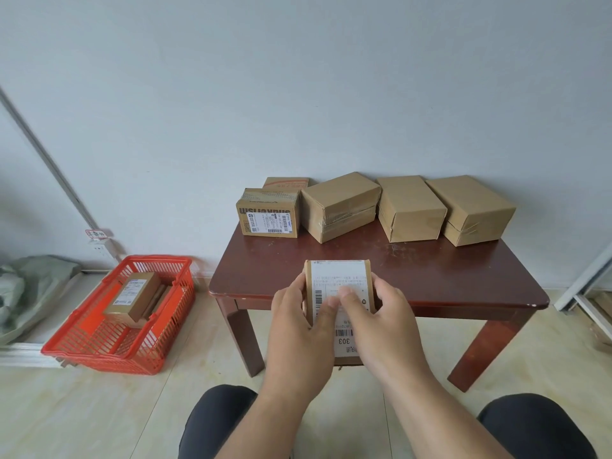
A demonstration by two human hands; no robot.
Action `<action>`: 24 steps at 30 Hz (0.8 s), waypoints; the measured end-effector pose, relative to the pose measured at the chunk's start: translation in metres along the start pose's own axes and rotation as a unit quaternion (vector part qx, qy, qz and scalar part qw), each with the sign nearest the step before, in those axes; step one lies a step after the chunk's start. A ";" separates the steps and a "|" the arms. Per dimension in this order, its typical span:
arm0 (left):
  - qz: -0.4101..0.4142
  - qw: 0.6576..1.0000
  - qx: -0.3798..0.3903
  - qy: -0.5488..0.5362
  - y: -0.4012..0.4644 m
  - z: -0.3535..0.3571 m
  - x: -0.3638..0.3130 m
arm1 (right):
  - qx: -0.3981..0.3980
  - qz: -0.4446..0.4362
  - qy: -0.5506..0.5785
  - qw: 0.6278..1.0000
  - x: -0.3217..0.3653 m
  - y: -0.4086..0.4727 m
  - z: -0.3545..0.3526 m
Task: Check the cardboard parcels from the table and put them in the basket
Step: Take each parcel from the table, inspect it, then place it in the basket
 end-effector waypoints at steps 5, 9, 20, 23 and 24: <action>0.007 0.999 -0.047 -0.005 0.003 -0.008 0.002 | -0.006 -0.003 -0.001 1.000 0.003 -0.002 -0.001; -0.002 0.998 -0.064 0.001 0.009 -0.014 -0.001 | -0.001 -0.027 0.012 1.000 0.006 -0.012 0.004; -0.004 0.996 -0.068 -0.050 -0.004 -0.006 0.002 | -0.056 -0.005 0.086 0.995 -0.003 -0.002 -0.003; -0.024 0.994 -0.061 -0.091 -0.001 -0.008 0.003 | -0.052 -0.015 0.095 0.994 -0.003 -0.007 -0.001; -0.023 0.994 -0.062 -0.091 0.000 -0.009 0.002 | -0.053 -0.018 0.099 0.994 -0.003 -0.010 0.000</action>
Point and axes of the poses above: each hand's wrist, its own y-axis towards the middle knuckle, its own z-axis out of the palm, x = y × z, the point moved 9 cm from there along y, towards the middle knuckle, and after that the axes turned 6 degrees about -z, right-handed, at the moved point
